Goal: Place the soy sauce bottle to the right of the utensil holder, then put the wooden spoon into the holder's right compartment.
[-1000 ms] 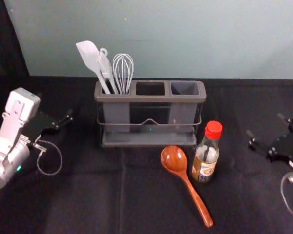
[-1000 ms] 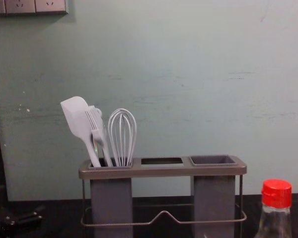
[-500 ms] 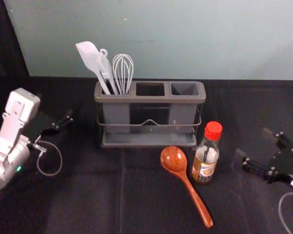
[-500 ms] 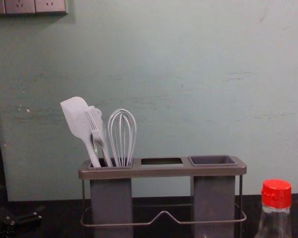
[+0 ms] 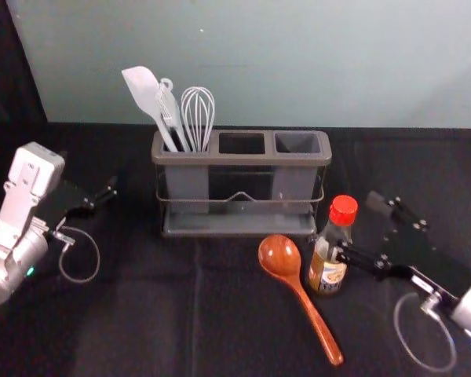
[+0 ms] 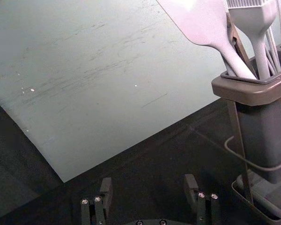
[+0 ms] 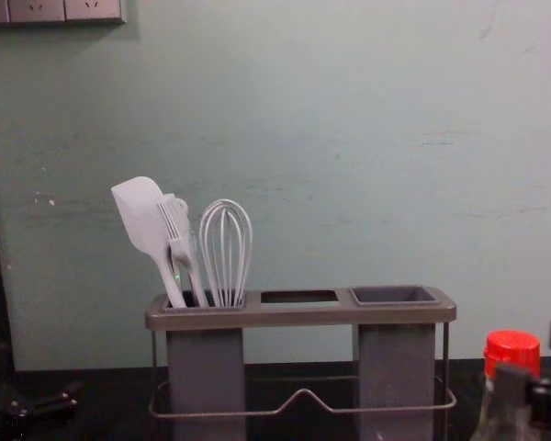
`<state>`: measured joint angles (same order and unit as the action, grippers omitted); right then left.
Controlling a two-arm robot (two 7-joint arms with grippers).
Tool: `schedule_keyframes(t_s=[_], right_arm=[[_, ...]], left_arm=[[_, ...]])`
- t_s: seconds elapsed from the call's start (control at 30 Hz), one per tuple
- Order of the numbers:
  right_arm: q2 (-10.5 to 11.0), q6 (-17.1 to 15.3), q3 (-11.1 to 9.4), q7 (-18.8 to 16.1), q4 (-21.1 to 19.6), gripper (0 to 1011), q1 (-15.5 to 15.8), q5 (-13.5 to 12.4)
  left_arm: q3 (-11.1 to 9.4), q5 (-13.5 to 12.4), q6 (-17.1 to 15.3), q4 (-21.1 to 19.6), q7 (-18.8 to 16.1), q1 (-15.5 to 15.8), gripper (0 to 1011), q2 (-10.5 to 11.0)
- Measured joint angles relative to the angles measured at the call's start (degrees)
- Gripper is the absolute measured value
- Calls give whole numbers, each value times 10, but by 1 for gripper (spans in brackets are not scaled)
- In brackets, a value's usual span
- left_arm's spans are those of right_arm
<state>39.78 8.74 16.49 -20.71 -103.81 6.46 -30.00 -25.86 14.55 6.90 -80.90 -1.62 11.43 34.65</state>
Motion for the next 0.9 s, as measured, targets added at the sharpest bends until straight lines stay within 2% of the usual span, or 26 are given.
schedule_keyframes(t_s=[0.3,0.73,0.9], right_arm=[[-44,-11,15,2,31,1002,-31,24],[-76,-14,6,7,54,1000,-41,40],[-87,-18,0,-1,56,890,-40,39]], left_arm=[[0,0,0,0,0,0,1005,0],[0,0,0,0,0,0,1005,0],[0,0,0,0,0,0,1005,0]])
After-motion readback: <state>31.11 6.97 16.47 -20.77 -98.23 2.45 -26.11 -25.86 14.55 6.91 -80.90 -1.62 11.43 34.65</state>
